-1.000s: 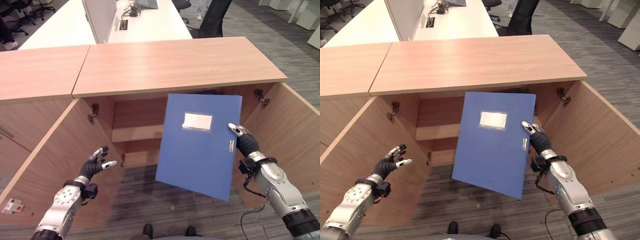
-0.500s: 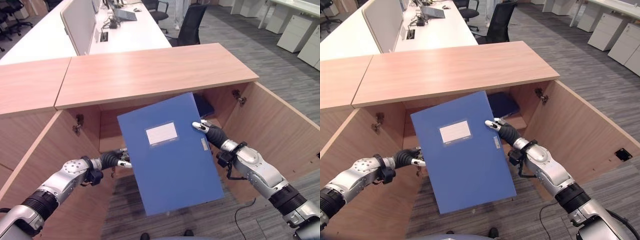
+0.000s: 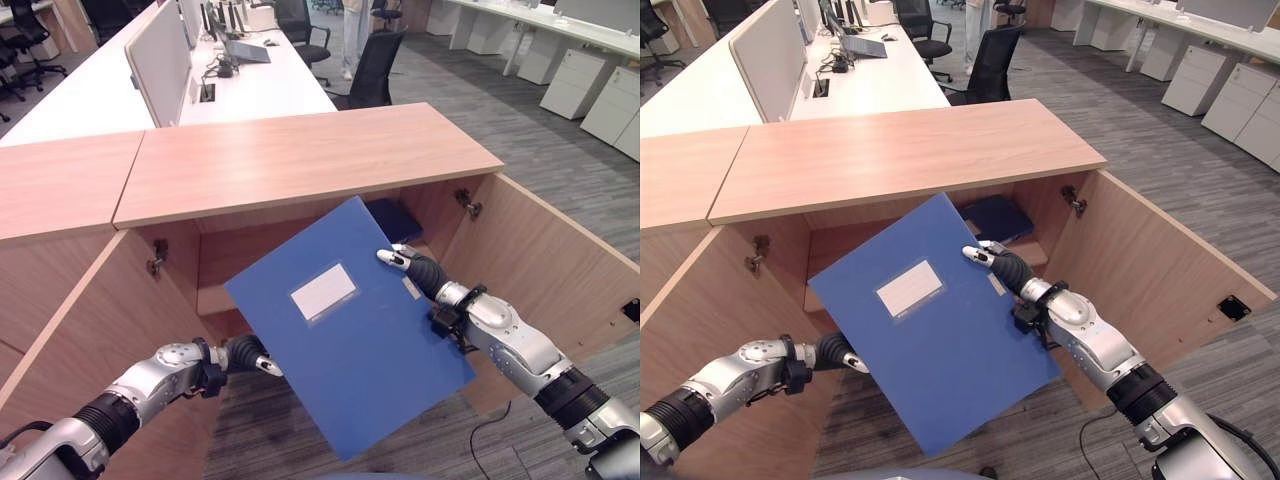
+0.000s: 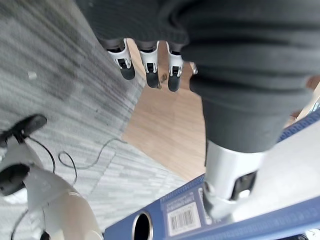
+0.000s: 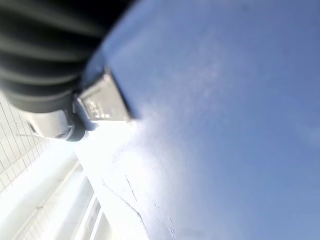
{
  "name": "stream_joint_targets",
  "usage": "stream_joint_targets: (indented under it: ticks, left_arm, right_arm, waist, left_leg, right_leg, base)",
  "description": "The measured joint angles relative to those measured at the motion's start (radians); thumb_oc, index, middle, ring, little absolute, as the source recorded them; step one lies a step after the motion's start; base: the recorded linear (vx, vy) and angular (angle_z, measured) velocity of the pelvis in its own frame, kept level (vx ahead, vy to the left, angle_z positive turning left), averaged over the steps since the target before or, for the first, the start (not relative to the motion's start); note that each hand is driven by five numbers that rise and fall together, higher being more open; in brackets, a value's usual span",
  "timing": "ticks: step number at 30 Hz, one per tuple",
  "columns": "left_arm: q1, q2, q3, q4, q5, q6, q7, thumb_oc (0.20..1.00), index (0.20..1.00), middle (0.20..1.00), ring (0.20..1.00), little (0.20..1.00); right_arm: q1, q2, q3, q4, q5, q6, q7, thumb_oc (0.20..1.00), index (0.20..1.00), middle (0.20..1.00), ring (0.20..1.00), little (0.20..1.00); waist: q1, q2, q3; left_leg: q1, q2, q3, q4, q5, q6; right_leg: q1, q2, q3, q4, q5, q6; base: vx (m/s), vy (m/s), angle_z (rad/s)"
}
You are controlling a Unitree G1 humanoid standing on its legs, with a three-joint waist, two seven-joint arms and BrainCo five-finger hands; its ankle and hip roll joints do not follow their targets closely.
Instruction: Put the empty folder in the office cabinet
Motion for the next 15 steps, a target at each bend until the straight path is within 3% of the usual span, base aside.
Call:
stream_joint_targets:
  ticks: [10,15]
  left_arm:
    - [0.095,-0.206,0.067,0.057,-0.01,0.003,0.099,1.0,1.0,1.0,1.0,1.0]
    - [0.106,-0.223,0.077,0.059,-0.01,0.003,0.134,1.0,1.0,1.0,1.0,1.0]
  right_arm:
    - [0.001,0.022,-0.01,0.061,-0.041,0.007,-0.011,0.2,0.2,0.2,0.2,0.2]
    - [0.001,0.024,-0.012,0.062,-0.048,0.01,-0.027,0.2,0.2,0.2,0.2,0.2]
  waist:
    - [0.006,-0.004,-0.002]
    - [0.007,-0.005,-0.003]
  left_leg:
    - [0.002,-0.001,-0.002,0.0,0.0,0.0]
    - [0.003,0.0,0.0,0.0,0.0,0.0]
  right_leg:
    - [0.001,0.0,0.002,0.0,0.002,0.003]
    - [0.001,0.0,0.004,0.0,0.004,0.003]
  base:
    - [0.0,0.0,0.0]
    - [0.0,0.0,0.0]
